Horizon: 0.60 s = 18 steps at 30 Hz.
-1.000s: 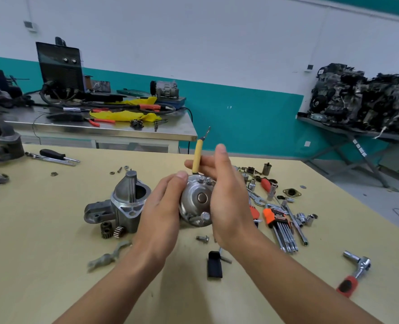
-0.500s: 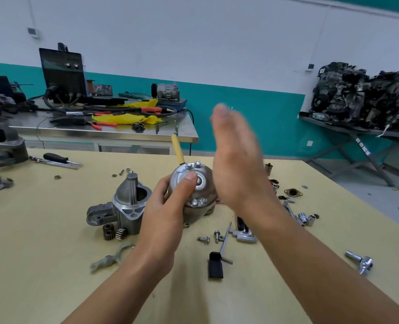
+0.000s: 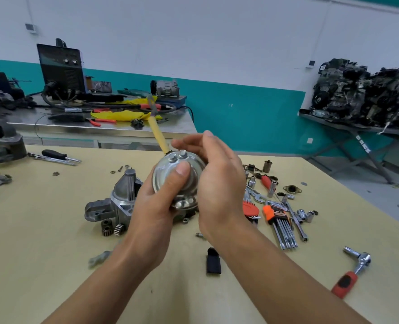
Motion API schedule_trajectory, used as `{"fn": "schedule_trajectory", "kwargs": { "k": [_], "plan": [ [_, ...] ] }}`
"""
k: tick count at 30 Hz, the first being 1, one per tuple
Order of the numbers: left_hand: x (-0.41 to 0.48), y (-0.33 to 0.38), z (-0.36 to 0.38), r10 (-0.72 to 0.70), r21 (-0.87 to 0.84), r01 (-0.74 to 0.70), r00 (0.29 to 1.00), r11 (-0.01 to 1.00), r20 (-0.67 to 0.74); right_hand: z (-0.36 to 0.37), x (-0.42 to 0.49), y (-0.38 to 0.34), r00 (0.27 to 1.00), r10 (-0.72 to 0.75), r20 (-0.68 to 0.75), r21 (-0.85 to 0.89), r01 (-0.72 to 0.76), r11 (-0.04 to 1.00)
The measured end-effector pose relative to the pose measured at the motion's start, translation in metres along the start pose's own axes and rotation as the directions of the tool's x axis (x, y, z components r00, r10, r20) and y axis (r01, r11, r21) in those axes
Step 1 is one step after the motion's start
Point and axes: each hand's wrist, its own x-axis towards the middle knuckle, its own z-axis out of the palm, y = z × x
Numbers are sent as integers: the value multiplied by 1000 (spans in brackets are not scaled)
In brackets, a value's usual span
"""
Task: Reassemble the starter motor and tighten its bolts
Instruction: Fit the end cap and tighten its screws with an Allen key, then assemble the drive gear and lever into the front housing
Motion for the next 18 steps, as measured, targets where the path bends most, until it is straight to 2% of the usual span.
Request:
{"fn": "schedule_trajectory", "kwargs": {
  "k": [3,5,10,13,16,18],
  "plan": [
    [1,5,-2,39,18,-38,999,999,-34,-1,1,-1,997,31,64,151,-41,988],
    [3,11,-1,80,81,-74,994,994,-72,-1,5,-4,995,53,81,181,-67,981],
    [10,47,-15,246,329,-206,966,922,-83,12,19,-16,977,172,125,32,-177,984],
    [16,72,-38,330,510,-251,942,823,-70,20,24,-14,971,237,35,-154,-229,961],
    [19,88,-75,386,651,-256,921,715,-61,20,21,-11,970,236,-63,-163,-244,956],
    [20,89,-105,400,724,-198,909,661,-116,17,14,-4,975,181,-129,-142,-199,970]
  ]
}}
